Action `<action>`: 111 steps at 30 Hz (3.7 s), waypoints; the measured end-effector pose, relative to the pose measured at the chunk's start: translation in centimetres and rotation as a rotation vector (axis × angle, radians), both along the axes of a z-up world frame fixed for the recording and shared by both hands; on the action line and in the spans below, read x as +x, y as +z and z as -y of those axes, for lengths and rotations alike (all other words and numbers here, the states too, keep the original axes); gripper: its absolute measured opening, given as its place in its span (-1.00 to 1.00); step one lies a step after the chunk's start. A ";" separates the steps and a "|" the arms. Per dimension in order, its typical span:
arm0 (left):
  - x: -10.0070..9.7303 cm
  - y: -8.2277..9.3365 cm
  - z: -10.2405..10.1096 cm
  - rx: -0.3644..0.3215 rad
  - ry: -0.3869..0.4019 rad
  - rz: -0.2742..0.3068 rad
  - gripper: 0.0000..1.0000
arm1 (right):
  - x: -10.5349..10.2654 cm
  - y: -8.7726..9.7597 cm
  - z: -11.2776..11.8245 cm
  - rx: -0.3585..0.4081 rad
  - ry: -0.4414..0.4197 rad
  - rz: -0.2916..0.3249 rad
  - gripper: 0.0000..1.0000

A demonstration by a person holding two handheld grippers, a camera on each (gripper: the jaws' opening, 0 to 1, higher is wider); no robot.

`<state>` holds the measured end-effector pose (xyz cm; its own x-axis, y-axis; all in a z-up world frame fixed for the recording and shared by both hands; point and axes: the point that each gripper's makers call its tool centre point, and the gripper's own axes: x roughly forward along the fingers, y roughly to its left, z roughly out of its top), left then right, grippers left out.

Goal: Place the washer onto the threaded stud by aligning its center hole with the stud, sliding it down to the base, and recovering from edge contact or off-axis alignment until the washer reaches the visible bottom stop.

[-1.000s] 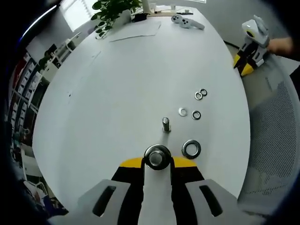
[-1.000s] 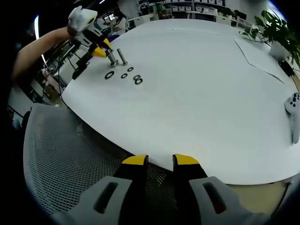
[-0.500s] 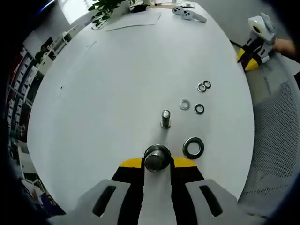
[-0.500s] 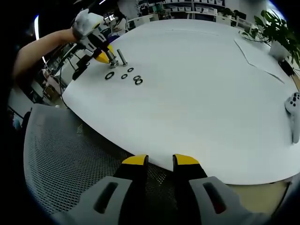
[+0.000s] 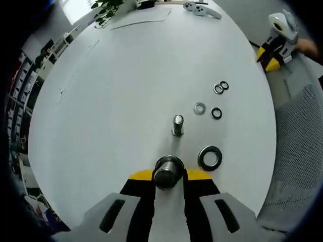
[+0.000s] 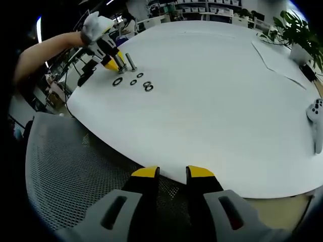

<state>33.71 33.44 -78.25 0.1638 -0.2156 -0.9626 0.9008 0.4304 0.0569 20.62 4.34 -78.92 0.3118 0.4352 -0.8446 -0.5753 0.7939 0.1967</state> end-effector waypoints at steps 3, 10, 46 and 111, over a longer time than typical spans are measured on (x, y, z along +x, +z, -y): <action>-0.1 -0.1 0.0 -0.002 0.006 -0.003 -0.61 | 0.0 0.0 0.1 -0.001 -0.003 0.001 -0.52; 0.0 -0.1 -0.7 0.014 0.025 0.020 -0.59 | 0.1 0.0 0.1 -0.003 -0.005 0.003 -0.51; -3.3 5.6 0.9 -0.176 0.145 0.187 -0.29 | 0.0 0.0 0.1 -0.012 0.001 -0.001 -0.52; -4.7 -1.2 3.3 -0.126 0.073 0.003 -0.24 | 0.0 -0.4 0.4 -0.028 -0.024 -0.018 -0.51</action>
